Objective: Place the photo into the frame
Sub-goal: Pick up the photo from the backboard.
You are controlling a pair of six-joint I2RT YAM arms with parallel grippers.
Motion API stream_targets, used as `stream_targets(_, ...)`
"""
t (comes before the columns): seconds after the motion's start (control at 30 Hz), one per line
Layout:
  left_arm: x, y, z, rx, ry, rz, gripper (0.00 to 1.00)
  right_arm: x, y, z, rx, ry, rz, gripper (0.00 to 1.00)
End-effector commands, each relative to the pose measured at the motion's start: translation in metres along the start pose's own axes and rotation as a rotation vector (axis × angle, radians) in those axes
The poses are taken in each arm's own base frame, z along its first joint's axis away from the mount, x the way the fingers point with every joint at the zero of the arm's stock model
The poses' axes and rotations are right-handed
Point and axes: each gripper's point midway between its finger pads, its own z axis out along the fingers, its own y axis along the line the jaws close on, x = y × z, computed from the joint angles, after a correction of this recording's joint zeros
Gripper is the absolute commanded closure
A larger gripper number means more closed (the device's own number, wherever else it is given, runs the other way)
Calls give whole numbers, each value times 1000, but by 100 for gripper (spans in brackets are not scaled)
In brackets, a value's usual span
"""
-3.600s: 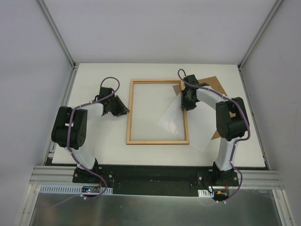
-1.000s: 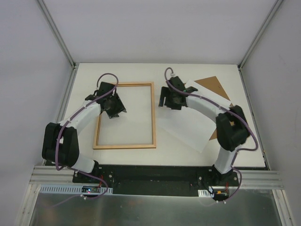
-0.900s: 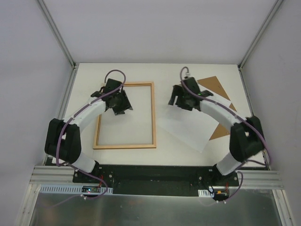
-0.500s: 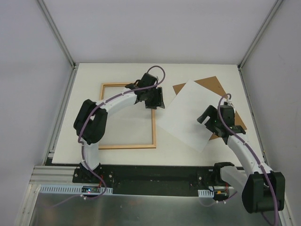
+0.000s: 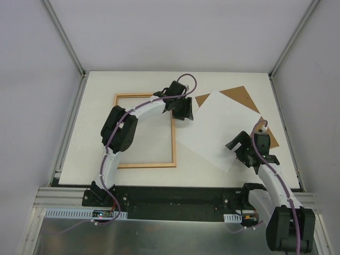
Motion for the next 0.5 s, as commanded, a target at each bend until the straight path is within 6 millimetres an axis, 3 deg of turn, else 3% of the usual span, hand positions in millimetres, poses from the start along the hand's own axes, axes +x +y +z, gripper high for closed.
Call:
stream_targets(0.0, -16, -4, 6, 22, -27, 33, 48, 9, 0, -3, -17, 26, 41, 3)
stream_targets(0.47, -20, 7, 43, 19, -2, 6, 48, 21, -7, -4, -8, 57, 58, 4)
